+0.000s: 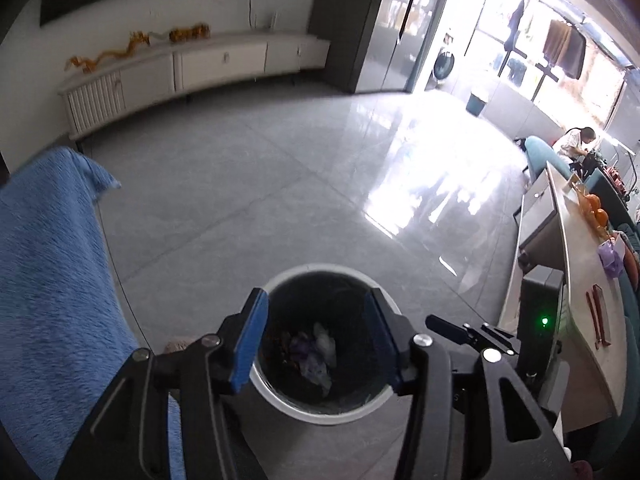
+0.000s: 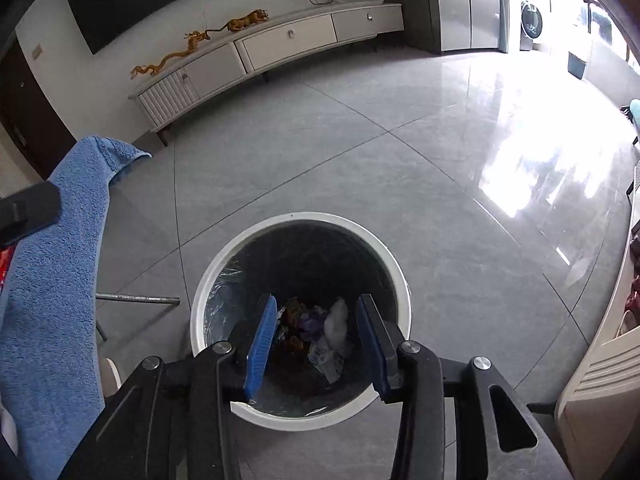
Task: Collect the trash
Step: 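Carry both items to the bin and open both tools over it, then return both tools to the table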
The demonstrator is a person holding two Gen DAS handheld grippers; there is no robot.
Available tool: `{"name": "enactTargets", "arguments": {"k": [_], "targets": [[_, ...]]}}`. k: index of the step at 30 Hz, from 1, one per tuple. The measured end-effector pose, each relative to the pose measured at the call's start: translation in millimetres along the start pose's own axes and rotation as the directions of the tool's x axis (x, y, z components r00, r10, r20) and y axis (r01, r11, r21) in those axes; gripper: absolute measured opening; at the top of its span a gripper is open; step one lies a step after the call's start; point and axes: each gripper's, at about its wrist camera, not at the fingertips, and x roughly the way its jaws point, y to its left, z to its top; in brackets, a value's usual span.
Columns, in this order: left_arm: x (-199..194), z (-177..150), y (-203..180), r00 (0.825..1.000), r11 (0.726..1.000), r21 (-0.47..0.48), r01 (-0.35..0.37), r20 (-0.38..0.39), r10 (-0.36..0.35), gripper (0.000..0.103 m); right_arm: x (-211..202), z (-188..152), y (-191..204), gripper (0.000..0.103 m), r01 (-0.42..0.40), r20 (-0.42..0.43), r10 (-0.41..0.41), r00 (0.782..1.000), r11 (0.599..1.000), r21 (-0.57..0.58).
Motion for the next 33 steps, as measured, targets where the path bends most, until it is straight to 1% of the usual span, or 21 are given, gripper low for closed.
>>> {"name": "enactTargets", "arguments": {"k": [2, 5, 7, 9, 13, 17, 21, 23, 24, 26, 30, 33], "targets": [[-14, 1, 0, 1.000, 1.000, 0.007, -0.002, 0.022, 0.002, 0.049, -10, 2, 3, 0.039, 0.000, 0.017, 0.000, 1.000, 1.000, -0.004], [-41, -2, 3, 0.999, 1.000, 0.009, -0.007, 0.036, 0.007, 0.049, -32, 3, 12, 0.039, 0.000, 0.056, 0.001, 0.998, 1.000, -0.021], [-59, -3, 8, 0.999, 1.000, 0.010, -0.029, 0.041, 0.028, 0.049, -48, 5, 20, 0.039, -0.003, 0.084, 0.006, 0.996, 0.999, -0.036], [-78, -6, 14, 0.996, 0.998, 0.012, -0.069, 0.056, 0.068, 0.049, -65, 6, 30, 0.039, -0.007, 0.116, 0.014, 0.993, 0.998, -0.056], [-123, -14, 31, 0.987, 0.993, -0.026, -0.117, 0.106, 0.119, 0.049, -105, 10, 57, 0.039, -0.025, 0.188, 0.046, 0.981, 0.993, -0.113], [-172, -28, 50, 0.973, 0.986, -0.075, -0.151, 0.167, 0.161, 0.049, -145, 10, 87, 0.041, -0.044, 0.249, 0.087, 0.965, 0.984, -0.175], [-225, -49, 68, 0.950, 0.975, -0.119, -0.188, 0.231, 0.212, 0.049, -181, 5, 120, 0.041, -0.064, 0.298, 0.136, 0.945, 0.969, -0.239], [-254, -61, 77, 0.929, 0.966, -0.141, -0.218, 0.271, 0.250, 0.049, -201, 2, 138, 0.042, -0.075, 0.321, 0.165, 0.933, 0.959, -0.273], [-271, -68, 82, 0.916, 0.959, -0.156, -0.235, 0.294, 0.272, 0.049, -208, 1, 145, 0.042, -0.081, 0.329, 0.177, 0.927, 0.955, -0.286], [-298, -80, 94, 0.899, 0.951, -0.184, -0.249, 0.322, 0.298, 0.049, -227, -2, 160, 0.042, -0.099, 0.349, 0.213, 0.912, 0.943, -0.317], [-347, -111, 115, 0.864, 0.931, -0.247, -0.269, 0.365, 0.347, 0.049, -261, -7, 189, 0.044, -0.115, 0.389, 0.271, 0.881, 0.918, -0.379], [-376, -132, 127, 0.840, 0.915, -0.281, -0.290, 0.383, 0.384, 0.049, -283, -14, 203, 0.046, -0.129, 0.405, 0.314, 0.859, 0.898, -0.421]]}}
